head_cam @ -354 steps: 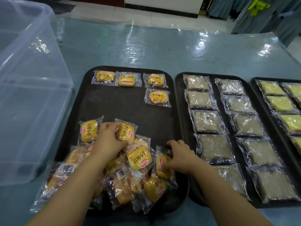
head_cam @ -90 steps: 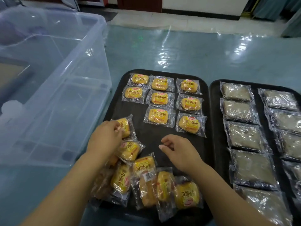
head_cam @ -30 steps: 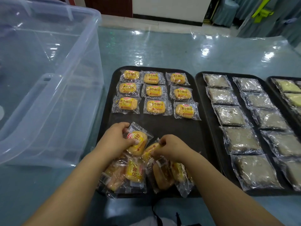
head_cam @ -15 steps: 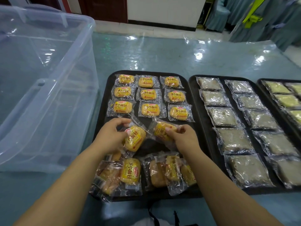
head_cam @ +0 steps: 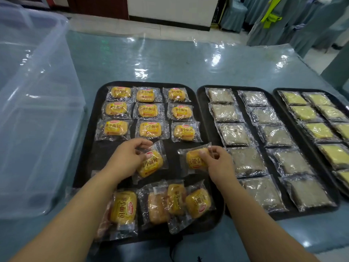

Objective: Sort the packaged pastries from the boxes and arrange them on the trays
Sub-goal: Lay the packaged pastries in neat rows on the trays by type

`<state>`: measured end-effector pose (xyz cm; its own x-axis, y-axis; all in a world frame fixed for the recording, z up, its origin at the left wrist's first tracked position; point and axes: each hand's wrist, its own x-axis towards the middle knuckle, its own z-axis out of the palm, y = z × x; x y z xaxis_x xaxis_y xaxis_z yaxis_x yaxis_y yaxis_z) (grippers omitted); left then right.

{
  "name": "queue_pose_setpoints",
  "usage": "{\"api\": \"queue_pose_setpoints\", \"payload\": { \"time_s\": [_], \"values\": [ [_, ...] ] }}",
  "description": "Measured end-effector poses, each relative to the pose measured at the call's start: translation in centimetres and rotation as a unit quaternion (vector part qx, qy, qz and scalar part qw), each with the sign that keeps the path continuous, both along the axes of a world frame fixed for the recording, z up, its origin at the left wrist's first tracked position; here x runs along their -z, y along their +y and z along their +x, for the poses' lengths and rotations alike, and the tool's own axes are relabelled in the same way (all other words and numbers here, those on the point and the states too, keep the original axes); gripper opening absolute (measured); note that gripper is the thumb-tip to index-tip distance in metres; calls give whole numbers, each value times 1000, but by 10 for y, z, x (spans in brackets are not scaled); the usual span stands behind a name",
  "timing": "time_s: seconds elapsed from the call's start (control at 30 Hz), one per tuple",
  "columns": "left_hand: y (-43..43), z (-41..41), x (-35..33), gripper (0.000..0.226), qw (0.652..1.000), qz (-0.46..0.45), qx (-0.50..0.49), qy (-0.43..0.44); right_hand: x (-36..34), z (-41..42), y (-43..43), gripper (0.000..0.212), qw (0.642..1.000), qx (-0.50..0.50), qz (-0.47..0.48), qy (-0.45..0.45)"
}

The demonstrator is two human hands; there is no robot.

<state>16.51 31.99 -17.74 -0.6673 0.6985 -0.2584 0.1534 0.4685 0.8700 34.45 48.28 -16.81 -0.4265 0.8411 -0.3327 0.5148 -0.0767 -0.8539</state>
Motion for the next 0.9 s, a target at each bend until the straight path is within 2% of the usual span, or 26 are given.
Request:
{"api": "queue_pose_setpoints", "payload": {
  "time_s": [0.07,0.13,0.27,0.4,0.5,0.57,0.63,0.73,0.8,0.9],
  "values": [
    [8,1,3,32,1000,-4,8,1,-8,0,13,16,995,-68,64,-38],
    [13,0,9,32,1000,-18,25,-1,-18,-5,26,27,970,-168,143,-103],
    [22,-7,18,38,997,-65,34,6,-41,-27,42,45,885,-364,204,-209],
    [25,-11,22,37,993,-99,44,49,-44,-58,38,41,781,-491,260,-285],
    [26,-10,27,37,982,-126,55,129,-27,-75,26,42,744,-549,257,-281],
    [27,-4,24,32,970,-155,49,178,-15,-79,20,47,744,-561,259,-254],
    [27,1,23,31,957,-189,37,218,-7,-75,16,53,763,-535,277,-234],
    [24,10,24,33,950,-215,22,223,4,-60,12,63,797,-449,313,-257],
    [21,14,26,38,946,-232,12,225,12,-50,8,63,820,-398,303,-280],
    [21,22,30,44,937,-247,6,245,23,-42,5,59,817,-389,294,-310]
  ]
}}
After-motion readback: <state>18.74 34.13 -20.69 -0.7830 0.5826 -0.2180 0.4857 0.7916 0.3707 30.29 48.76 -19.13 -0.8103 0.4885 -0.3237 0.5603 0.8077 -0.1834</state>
